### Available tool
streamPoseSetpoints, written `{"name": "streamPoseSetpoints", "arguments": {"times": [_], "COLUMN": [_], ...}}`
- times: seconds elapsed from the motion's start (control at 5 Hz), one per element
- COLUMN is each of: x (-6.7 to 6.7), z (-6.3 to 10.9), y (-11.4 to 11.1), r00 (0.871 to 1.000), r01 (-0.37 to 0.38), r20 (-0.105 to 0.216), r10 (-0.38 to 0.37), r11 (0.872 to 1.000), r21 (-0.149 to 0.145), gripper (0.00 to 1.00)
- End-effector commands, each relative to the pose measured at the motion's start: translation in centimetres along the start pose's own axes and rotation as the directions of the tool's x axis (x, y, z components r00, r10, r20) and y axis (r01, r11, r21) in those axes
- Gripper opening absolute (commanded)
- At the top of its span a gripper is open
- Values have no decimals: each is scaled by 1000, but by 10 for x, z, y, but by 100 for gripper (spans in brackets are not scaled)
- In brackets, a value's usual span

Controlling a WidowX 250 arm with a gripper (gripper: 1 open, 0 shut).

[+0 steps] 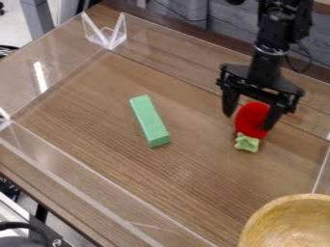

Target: Move the red fruit to the left

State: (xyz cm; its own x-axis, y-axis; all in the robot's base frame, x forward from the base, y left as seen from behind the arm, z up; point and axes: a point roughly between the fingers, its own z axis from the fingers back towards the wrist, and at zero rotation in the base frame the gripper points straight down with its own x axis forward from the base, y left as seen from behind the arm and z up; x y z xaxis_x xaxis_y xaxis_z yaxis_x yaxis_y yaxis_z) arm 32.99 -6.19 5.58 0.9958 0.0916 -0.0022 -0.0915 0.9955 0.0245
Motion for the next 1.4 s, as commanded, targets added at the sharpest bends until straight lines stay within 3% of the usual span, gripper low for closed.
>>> {"name": "streamPoseSetpoints", "arguments": {"times": [0.0,0.4,0.6,1.2], "x": [5,-3,-5,10], "z": [30,39,35,40], "y": [-8,-19,-17,-6], "r00": [996,993,992,989], "r01": [13,14,-10,66], "r20": [87,120,124,137], "r10": [-12,-11,13,-63], "r11": [1000,1000,1000,998], "r21": [-20,-26,-23,-16], "gripper": [100,100,100,100]}}
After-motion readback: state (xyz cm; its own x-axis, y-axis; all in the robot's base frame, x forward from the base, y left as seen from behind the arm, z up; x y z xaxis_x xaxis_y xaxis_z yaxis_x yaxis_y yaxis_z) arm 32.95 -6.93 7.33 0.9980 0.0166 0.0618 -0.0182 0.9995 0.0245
